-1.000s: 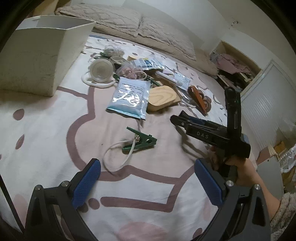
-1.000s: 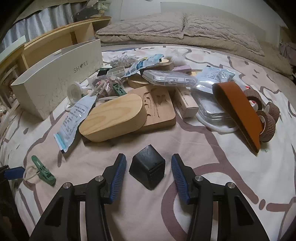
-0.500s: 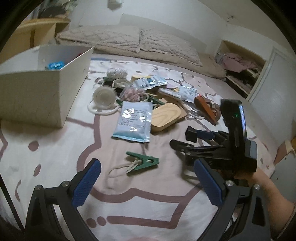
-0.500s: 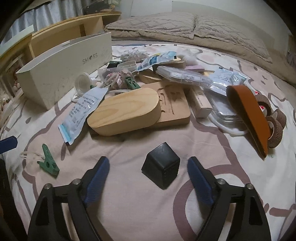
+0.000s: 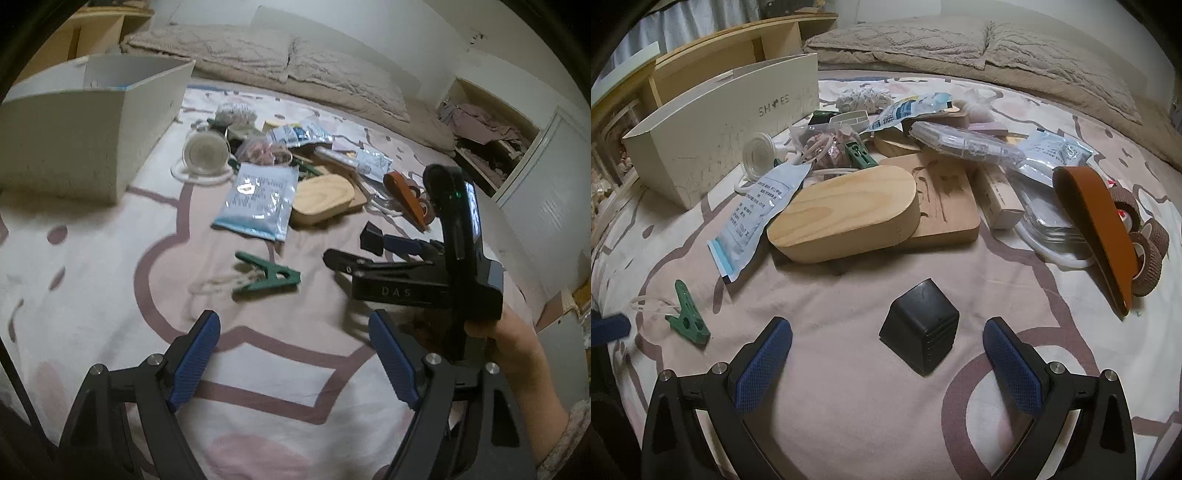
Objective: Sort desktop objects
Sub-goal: 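Lower the open right gripper around the black cube, then close left gripper on the green clothespin while right gripper closes on the black cube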
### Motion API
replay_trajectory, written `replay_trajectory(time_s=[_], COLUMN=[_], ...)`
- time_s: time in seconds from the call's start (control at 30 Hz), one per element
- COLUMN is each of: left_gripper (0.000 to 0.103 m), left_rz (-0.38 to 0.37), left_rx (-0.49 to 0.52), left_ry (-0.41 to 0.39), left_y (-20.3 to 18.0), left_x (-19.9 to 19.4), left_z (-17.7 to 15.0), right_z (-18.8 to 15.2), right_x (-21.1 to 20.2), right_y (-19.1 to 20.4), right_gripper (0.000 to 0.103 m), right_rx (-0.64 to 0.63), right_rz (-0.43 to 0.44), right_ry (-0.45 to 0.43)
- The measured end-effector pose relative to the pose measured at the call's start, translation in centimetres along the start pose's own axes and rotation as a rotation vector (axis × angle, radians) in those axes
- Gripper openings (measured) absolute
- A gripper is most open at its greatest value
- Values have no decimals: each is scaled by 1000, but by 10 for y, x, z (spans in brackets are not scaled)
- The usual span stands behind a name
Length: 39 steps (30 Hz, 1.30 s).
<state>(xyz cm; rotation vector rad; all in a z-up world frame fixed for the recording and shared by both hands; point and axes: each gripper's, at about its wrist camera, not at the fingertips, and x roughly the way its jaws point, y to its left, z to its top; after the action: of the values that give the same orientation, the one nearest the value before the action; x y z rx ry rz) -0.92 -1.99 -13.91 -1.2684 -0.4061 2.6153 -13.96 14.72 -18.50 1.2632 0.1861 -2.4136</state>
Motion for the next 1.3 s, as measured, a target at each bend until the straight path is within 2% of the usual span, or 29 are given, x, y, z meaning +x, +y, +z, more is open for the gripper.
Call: replay_trajectory(time_s=[0.2,0.33,0.57,0.83,1.07,1.3], left_gripper=[82,69,68,54,54,54], left_rz=[71,94,141,213,246,347], left_rx=[20,24,8,43,132,176], left_ry=[-3,2,3,4,-8,-32], left_y=[-3,-3,-2,-5,-9,-1], left_x=[18,31,43,51,50,46], left_z=[5,10,16,17,10,7], right_z=[2,2,2,2,0,-4], right_x=[5,6,7,6,6,5], right_y=[4,3,4,5,3,-2], right_gripper=[103,103,103,103,103,103], right_rx=[-11,-9,-12,-14,-6,9], right_rz=[-14,-11,-14,-17,-4,20], right_ry=[2,5,5,5,10,1])
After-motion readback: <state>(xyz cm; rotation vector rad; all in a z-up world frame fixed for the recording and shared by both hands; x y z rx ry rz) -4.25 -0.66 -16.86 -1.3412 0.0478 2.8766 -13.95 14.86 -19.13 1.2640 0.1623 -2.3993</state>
